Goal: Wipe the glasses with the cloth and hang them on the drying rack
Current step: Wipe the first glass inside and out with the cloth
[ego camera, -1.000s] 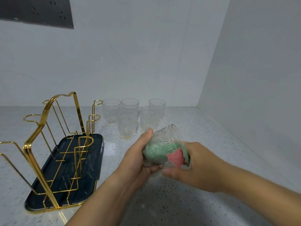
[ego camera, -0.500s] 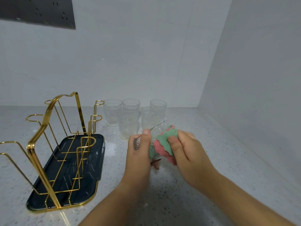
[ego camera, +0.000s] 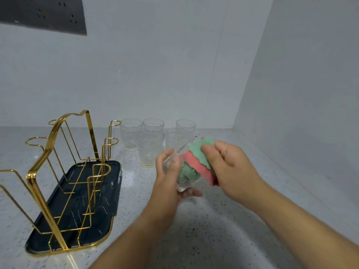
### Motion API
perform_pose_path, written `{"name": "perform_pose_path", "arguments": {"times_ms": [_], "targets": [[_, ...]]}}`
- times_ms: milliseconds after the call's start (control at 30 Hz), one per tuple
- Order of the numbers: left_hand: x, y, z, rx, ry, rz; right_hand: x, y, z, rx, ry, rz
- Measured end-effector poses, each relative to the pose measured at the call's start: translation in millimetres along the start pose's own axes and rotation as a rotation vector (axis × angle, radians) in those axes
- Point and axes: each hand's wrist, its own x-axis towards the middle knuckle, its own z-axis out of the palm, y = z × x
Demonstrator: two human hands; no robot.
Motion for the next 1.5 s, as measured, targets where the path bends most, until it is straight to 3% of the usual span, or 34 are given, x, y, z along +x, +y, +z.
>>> {"name": "perform_pose_path", "arguments": {"times_ms": [100,200,267,400,467,533,633,733,867,933,1000,1067,1200,1267,1333,1500], "targets": [[3.3,12.8,-1.7,-0.204,-0.107,-0.290,-5.6,10.5,3.4,-0.260,-0.043,-0.202],[2.0,15.2,-1.2,-0.236,-0.114,-0.360,-7.0,15.1,4.4,-0.347,-0.052,-0.235],[1.5,14.2,1.1,-0.119,-0.046,-0.203,-6.4,14.7,5.2,-0.243,-0.051,-0.168],[-3.1,-1.8,-2.7,0.355,0.039,0.253,-4.6,2.8,5.8,0.132,0.016,0.080],[-4.4,-10.2,-7.1,0.438,0.021,0.324,-3.1,0.8,2.8,0.166,0.014,0.127],[-3.7,-6.6,-5.8,0.292,0.003,0.196,-4.7,1.9,0.3,0.114,-0.014,0.095],[-0.7,9.7,-0.8,-0.094,-0.068,-0.188,-13.6,10.5,3.0,-0.051,-0.053,-0.051],[0.3,13.0,-0.3,-0.152,-0.121,-0.320,-18.7,18.3,6.6,-0.121,-0.058,-0.096],[-2.3,3.1,-1.6,0.207,-0.026,0.032,-9.4,9.2,0.9,0.118,-0.029,0.105],[-3.8,-6.0,-5.1,0.408,-0.063,0.227,-0.8,6.9,-5.5,0.133,-0.026,0.190],[-3.6,-13.5,-10.1,0.461,-0.118,0.311,5.5,5.4,-10.4,0.114,-0.055,0.240],[-2.5,-9.8,-10.7,0.377,-0.148,0.244,8.7,6.6,-15.5,0.072,-0.083,0.224],[2.3,5.0,-5.1,-0.045,-0.195,-0.216,3.4,7.7,-20.1,0.000,-0.134,0.079],[3.0,8.3,-3.3,-0.120,-0.235,-0.304,0.6,6.4,-20.5,0.048,-0.151,0.052],[1.1,8.4,-3.1,-0.061,-0.244,-0.233,1.7,3.9,-22.1,0.082,-0.161,0.056],[-1.4,-3.9,-6.7,0.426,-0.180,0.205,10.9,1.2,-21.6,-0.083,-0.224,0.156]]}}
